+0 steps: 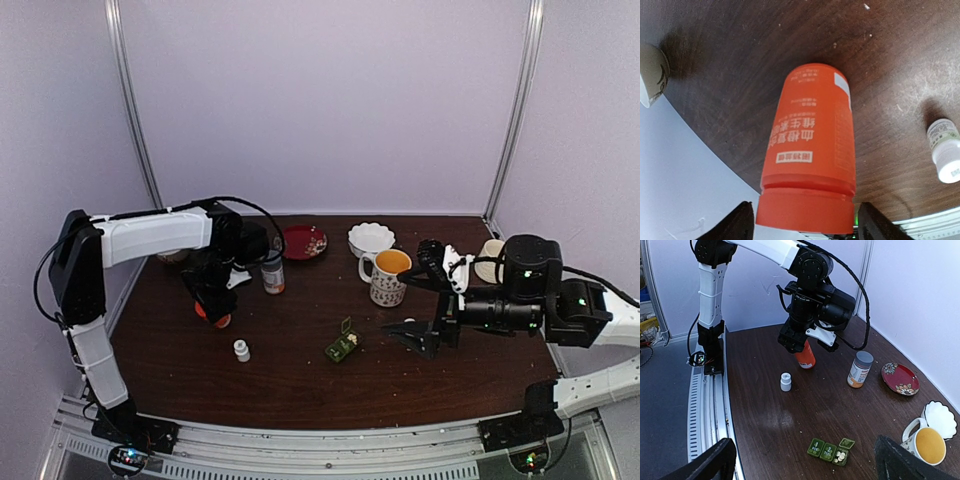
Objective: Sort the pills into containers
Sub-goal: Place the pill bottle at the center of the board.
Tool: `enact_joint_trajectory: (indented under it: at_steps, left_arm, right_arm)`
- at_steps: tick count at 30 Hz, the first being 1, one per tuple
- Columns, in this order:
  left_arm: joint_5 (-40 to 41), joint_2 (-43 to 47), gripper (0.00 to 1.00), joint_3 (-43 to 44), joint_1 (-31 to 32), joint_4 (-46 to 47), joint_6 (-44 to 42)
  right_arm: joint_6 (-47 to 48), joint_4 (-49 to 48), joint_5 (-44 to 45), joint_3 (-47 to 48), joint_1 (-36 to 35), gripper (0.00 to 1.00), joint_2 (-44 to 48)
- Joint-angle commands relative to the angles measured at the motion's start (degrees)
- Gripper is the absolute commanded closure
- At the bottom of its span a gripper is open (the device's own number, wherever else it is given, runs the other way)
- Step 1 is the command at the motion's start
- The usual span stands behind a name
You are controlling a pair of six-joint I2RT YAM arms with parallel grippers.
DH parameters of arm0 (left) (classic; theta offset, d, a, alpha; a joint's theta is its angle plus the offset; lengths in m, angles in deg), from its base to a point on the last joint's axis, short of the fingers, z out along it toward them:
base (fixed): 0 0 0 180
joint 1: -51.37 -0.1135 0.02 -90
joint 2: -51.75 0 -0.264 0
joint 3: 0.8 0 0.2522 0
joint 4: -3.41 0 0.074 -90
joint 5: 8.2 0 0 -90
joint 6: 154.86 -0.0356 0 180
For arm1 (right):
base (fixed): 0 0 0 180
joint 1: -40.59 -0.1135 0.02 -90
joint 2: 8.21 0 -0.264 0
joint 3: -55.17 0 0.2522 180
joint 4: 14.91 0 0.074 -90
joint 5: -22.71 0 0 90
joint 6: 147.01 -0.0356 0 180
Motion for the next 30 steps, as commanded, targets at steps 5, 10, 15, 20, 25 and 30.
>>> enact_joint_trajectory:
  at_steps: [5,10,15,20,25,30]
  left_arm:
    - [3.47,-0.27,0.2,4.39,0.12,-1.35,1.96]
    - [3.02,1.36,0.13,5.92,0.12,0.18,1.68]
    - [2.75,4.86,0.12,7.18,0.24,1.14,2.59]
    - [0.39,9.84,0.21,7.93,2.75,4.34,4.96]
    - [-4.93,16.64,0.31,4.88,8.54,14.09,9.06]
    - [-12.16,19.01,0.39,-2.66,14.53,30.44,14.95]
  right_arm:
    - [0.61,-1.38,0.21,-0.63,0.11,0.0,-0.93]
    - [-0.54,0.0,2.22,0.36,0.13,0.0,-3.37]
    - [-2.9,0.25,4.51,0.71,0.12,0.0,-5.99]
    - [-7.32,0.16,6.97,0.45,0.2,0.0,-9.14]
    - [-17.83,5.03,14.34,5.37,1.81,0.0,-15.32]
    - [-22.34,4.81,15.29,7.47,3.19,0.18,-20.11]
